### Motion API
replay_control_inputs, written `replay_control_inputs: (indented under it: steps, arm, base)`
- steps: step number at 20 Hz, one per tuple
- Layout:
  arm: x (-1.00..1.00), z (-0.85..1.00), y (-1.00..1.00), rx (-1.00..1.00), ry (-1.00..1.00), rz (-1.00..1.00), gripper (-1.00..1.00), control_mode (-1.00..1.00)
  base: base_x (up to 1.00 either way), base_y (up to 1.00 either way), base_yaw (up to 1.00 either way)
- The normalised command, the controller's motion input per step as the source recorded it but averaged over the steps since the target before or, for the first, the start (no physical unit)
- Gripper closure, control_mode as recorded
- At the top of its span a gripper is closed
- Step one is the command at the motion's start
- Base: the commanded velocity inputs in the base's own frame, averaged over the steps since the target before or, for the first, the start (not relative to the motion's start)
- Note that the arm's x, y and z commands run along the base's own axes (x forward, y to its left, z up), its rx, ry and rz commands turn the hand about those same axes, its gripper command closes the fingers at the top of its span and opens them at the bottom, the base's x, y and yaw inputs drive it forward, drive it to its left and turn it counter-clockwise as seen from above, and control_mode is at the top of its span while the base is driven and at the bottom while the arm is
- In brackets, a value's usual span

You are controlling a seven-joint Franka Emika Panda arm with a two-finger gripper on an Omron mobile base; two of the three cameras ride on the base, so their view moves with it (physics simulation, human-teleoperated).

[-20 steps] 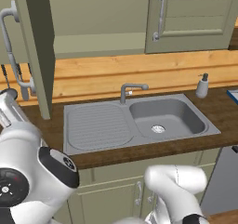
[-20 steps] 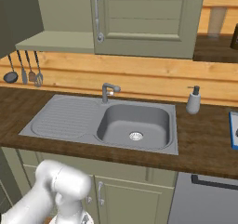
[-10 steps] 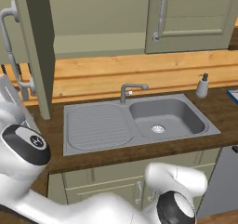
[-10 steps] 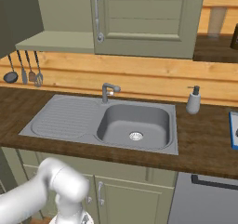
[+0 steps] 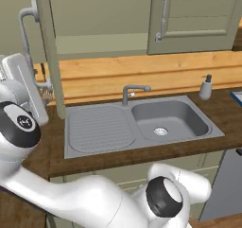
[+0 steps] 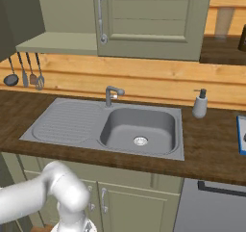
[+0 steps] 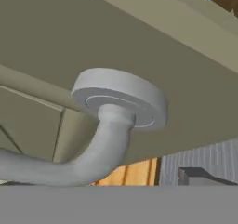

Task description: Pick the kettle from the counter and place it on the tray. Then pick the mug from the cabinet and place it on the tray. Then close the cabinet doors.

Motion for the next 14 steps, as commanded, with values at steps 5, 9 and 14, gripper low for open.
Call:
replay_control_inputs:
  steps: [5, 9, 14]
  arm:
    - [0.33, 0.17, -0.73, 0.07, 0.00, -0.10, -1.00, -1.00]
    - [0.64, 0.02, -0.76, 0.10, 0.00, -0.04, -1.00, -1.00]
    - [0.75, 0.00, -0.78, 0.11, 0.00, 0.00, -1.00, -1.00]
  base:
    - [0.00, 0.00, 0.00]
    - [0.00, 0.00, 0.00]
    - [0.00, 0.00, 0.00]
